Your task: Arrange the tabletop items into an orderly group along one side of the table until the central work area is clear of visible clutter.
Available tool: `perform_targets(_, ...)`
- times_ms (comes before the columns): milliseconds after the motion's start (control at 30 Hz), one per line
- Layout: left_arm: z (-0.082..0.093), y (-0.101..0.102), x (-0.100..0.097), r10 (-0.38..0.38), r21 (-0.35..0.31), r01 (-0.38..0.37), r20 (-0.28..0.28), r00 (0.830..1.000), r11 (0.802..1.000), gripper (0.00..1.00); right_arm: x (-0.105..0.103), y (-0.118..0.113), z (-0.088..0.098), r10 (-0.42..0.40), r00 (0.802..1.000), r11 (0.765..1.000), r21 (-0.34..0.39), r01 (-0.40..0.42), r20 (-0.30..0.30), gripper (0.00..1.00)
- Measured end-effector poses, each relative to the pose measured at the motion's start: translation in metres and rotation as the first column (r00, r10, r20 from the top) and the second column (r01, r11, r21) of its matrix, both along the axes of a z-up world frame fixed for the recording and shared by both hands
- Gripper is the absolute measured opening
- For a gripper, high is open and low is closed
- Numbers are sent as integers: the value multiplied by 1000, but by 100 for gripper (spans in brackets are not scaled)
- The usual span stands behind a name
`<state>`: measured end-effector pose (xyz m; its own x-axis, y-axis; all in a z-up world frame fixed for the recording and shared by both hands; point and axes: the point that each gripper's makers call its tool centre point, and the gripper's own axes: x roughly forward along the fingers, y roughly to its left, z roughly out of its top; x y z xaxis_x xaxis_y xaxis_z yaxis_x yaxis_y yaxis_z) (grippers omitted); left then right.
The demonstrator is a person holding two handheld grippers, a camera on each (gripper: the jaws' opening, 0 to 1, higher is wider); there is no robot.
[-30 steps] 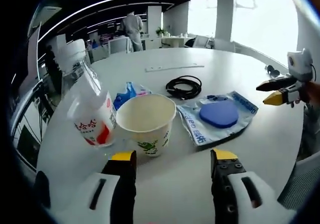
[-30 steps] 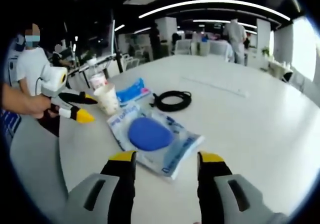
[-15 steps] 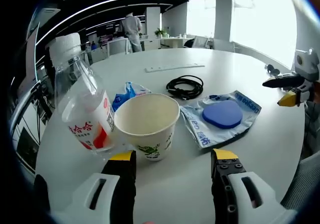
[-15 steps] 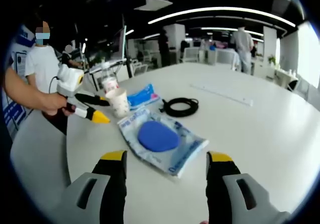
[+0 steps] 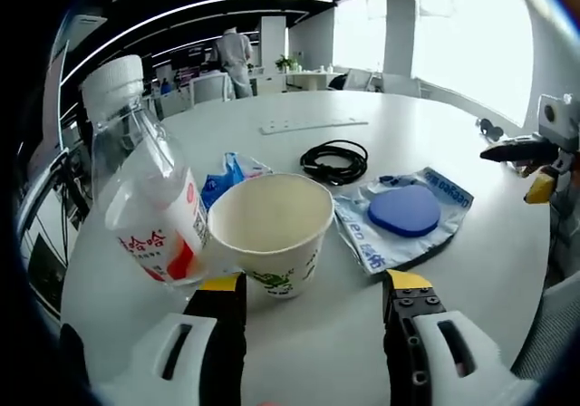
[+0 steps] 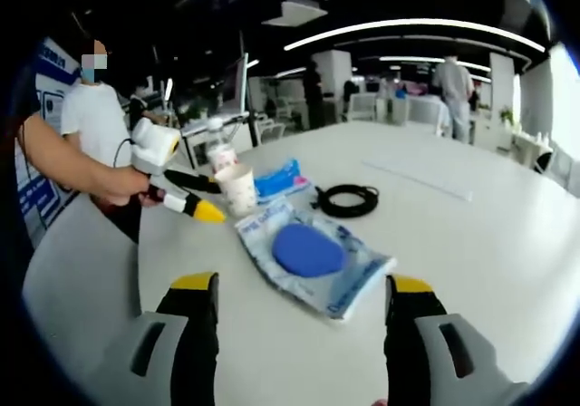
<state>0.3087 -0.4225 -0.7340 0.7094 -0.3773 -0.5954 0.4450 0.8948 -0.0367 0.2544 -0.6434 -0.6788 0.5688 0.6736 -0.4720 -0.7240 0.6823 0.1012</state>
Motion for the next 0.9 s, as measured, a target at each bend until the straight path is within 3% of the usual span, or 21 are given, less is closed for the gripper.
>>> perform_targets(400,-1,0,-1,-20,1,20,4,1000,1000,58,-18,-3,4,54,999,999,-4,-54,4,84)
perform_targets(900,-4,-4,-3,-33,5,33,-4,999,999,56,-24,-10,3,46,999,999,-5,-46,-2,83)
